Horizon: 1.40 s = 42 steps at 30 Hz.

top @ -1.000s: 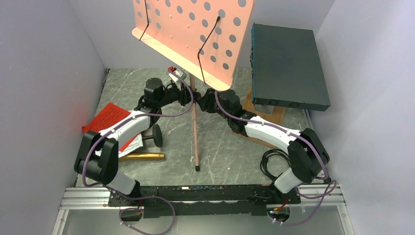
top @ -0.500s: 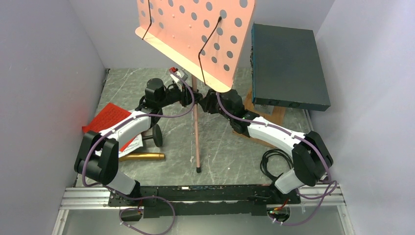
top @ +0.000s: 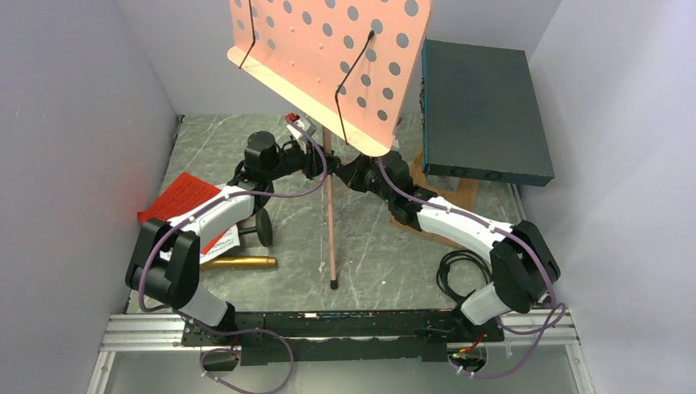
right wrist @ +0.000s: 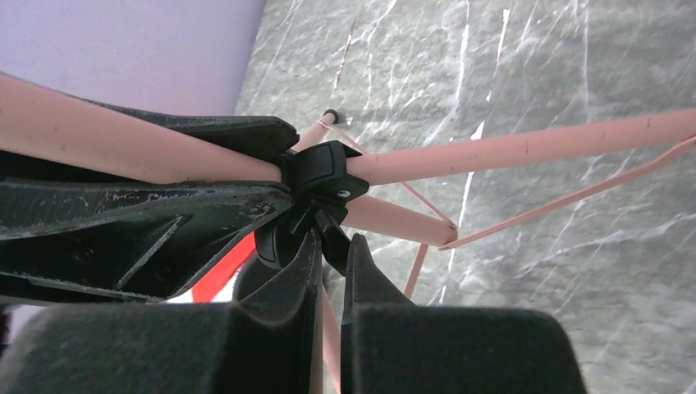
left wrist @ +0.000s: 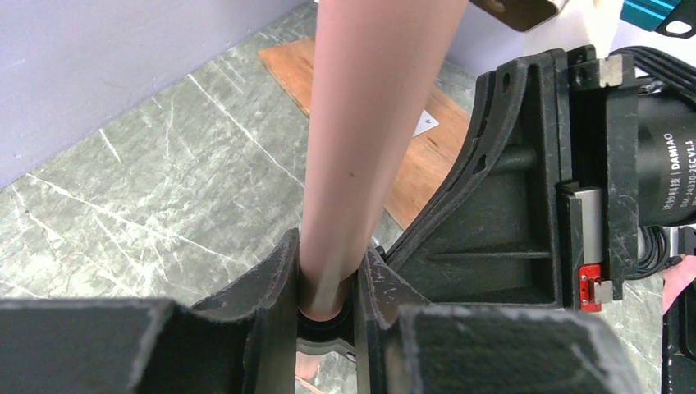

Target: Set up the instrument practice props

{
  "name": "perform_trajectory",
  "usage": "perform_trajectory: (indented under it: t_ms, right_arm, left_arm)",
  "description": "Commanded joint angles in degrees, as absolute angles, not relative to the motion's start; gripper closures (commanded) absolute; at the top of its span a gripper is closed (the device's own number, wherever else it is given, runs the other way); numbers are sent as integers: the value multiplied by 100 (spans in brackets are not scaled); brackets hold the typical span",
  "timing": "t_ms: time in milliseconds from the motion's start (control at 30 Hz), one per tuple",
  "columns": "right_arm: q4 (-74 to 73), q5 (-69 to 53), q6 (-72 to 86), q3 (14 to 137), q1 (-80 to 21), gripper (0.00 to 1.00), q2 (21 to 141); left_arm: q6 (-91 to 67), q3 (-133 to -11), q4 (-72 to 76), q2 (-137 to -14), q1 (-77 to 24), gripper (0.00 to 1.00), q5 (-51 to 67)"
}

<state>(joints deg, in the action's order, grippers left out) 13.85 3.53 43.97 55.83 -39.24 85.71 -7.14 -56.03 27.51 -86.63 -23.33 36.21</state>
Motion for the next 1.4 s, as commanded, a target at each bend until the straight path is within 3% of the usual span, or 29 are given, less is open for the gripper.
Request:
perform_trajectory:
  t_ms: [0, 100, 300, 400, 533, 700, 767, 933, 1167, 1367]
  right_arm:
    - [1195, 1298, 5264, 5356, -3519, 90, 8567]
    - [1431, 1206, 4940, 5314, -3515, 78, 8470]
    - [1903, 158, 2844, 5167, -3524, 37, 7942]
    - [1951, -355, 1897, 4975, -3524, 25, 7550]
    - [1945, -948, 283, 4753, -3533, 23, 7270]
    - [3489, -2766, -2782, 3742, -3614, 22, 6976]
    - [4088, -2914, -3533, 3519, -3621, 22, 7050]
    - [3891, -2871, -5499, 3796, -3639, 31, 7461]
    - [3599, -2648, -6843, 4089, -3695, 37, 7808]
    - [3645, -2553, -7001, 4281, -3774, 38, 8086]
  left_arm:
    - [-1575, -5765, 3223, -8516, -2347, 100, 4120]
    - [-1665, -5788, 3251, -8581, -2354, 100, 4198]
    - [-1567, -5807, 3144, -8516, -2355, 100, 4156]
    - [-1503, -5784, 3131, -8491, -2355, 100, 4113]
    - [-1596, -5811, 3164, -8589, -2355, 100, 4155]
    - [-1587, -5800, 3162, -8583, -2373, 100, 4158]
    - [-1479, -5803, 3068, -8534, -2389, 100, 4115]
    - [-1370, -5841, 2942, -8555, -2391, 100, 4061]
    - [-1411, -5852, 2971, -8495, -2391, 100, 4114]
    - [-1506, -5843, 3062, -8502, -2391, 100, 4139]
